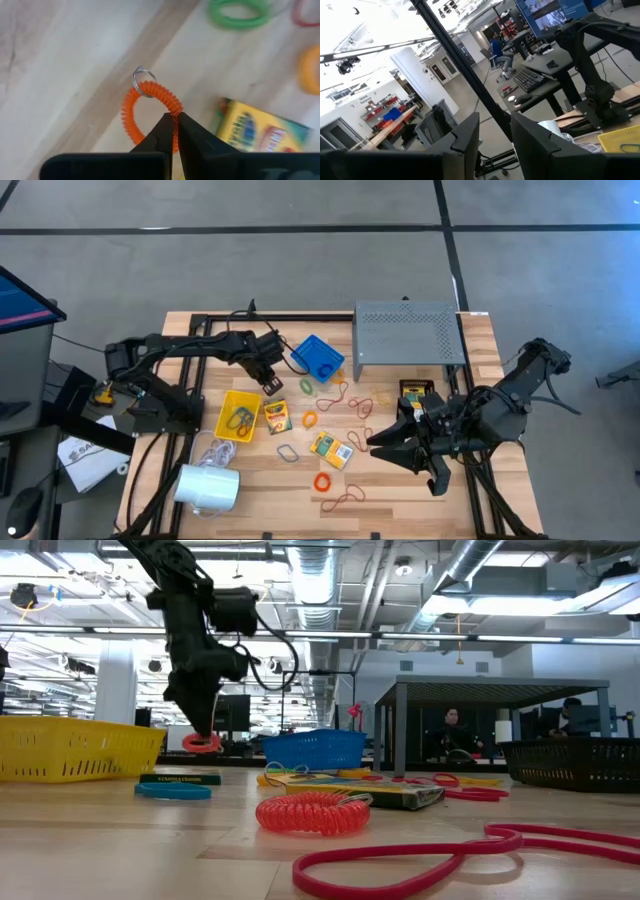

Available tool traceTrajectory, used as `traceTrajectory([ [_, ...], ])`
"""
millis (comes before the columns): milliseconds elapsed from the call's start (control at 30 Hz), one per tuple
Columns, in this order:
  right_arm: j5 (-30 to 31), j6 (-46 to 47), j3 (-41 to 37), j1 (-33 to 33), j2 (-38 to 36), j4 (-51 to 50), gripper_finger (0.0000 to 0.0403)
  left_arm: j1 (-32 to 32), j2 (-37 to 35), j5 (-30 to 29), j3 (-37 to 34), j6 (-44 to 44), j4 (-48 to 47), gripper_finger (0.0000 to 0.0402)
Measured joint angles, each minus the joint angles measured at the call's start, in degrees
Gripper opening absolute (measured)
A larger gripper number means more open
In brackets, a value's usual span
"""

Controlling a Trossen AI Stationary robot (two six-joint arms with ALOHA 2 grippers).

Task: Pick & Place Office Desk Supplies
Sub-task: Put the top orange spring keychain into the blue bin

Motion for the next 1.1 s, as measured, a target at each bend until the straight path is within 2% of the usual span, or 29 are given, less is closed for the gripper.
traceTrajectory([
  [200,-0.38,-3.03,0.0,-1.22,-0.11,-1.41,0.0111,-1.79,-8.19,3.96,0.0,-4.54,0.11,0.0002],
  [367,-5.38,-1.12,0.0,-5.24,-0.33,-4.46,0.0111,-3.34,-15.43,5.9,0.0,-8.48,1.08,0.0003],
  [533,-9.34,-0.55,0.0,-9.24,-0.35,-3.04,0.0111,-3.16,-18.5,5.89,0.05,-10.83,10.62,0.0002],
  [667,-9.53,-0.09,-0.01,-11.65,-0.39,-1.06,0.0111,-1.91,-16.74,7.01,0.13,-13.34,22.09,0.0002],
  [800,-10.23,0.43,0.0,-12.77,-0.46,1.5,0.0111,-0.44,-12.41,7.13,0.13,-15.13,28.89,0.0002],
  [1033,-10.51,0.53,0.0,-12.69,-0.44,4.16,0.0111,1.69,-3.05,10.43,0.41,-15.73,38.6,0.0002],
  [1100,-10.42,0.54,0.0,-12.76,-0.42,4.32,0.0111,2.21,-0.31,11.44,1.36,-15.9,38.32,0.0002],
])
